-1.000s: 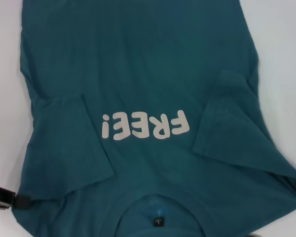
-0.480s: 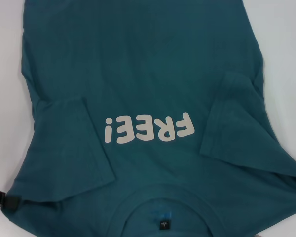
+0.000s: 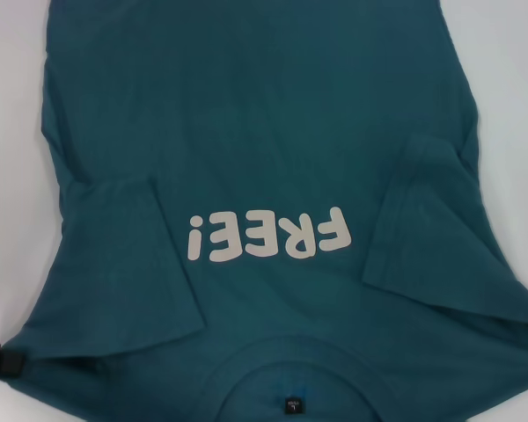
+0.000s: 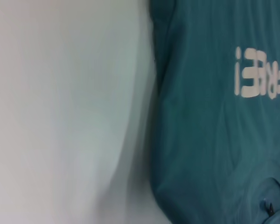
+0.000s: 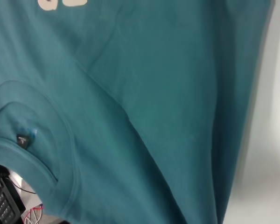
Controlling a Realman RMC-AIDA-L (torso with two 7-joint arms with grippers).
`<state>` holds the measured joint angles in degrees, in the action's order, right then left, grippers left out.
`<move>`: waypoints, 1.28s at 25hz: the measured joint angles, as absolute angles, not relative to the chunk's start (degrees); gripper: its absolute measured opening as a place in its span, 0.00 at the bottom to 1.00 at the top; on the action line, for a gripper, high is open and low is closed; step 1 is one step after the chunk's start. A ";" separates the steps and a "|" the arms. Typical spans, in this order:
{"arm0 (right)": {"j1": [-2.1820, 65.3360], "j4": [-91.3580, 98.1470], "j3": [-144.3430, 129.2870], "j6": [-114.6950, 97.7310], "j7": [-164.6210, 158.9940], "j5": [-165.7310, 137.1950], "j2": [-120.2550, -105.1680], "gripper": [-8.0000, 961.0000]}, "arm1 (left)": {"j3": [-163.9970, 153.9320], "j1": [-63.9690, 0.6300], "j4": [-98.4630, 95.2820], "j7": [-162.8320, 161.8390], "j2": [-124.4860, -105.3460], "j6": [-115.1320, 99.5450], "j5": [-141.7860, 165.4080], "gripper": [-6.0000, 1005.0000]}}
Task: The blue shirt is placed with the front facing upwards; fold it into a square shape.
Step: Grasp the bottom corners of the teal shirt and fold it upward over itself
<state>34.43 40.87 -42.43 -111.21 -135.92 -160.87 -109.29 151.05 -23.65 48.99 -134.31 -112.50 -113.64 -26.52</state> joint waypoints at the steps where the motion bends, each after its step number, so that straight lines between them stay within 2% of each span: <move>1: 34.70 40.87 -42.15 -111.21 -135.52 -160.74 -109.30 0.03 | 151.07 -23.87 49.13 -133.84 -112.59 -113.76 -26.66 0.01; 6: 37.01 40.95 -40.54 -111.17 -133.37 -159.49 -109.02 0.03 | 151.74 -27.31 48.65 -132.25 -112.58 -114.19 -27.26 0.01; 17: 43.42 41.63 -37.49 -105.15 -138.12 -157.71 -107.56 0.04 | 151.21 -39.34 47.90 -138.66 -112.13 -109.62 -27.19 0.01; 24: 45.44 43.99 -35.57 -101.07 -141.92 -157.07 -108.16 0.04 | 150.86 -43.51 47.89 -144.23 -112.40 -101.64 -27.18 0.01; 32: 47.18 43.98 -35.86 -92.56 -145.13 -150.89 -108.81 0.04 | 149.56 -47.74 47.73 -148.32 -114.43 -90.69 -27.38 0.02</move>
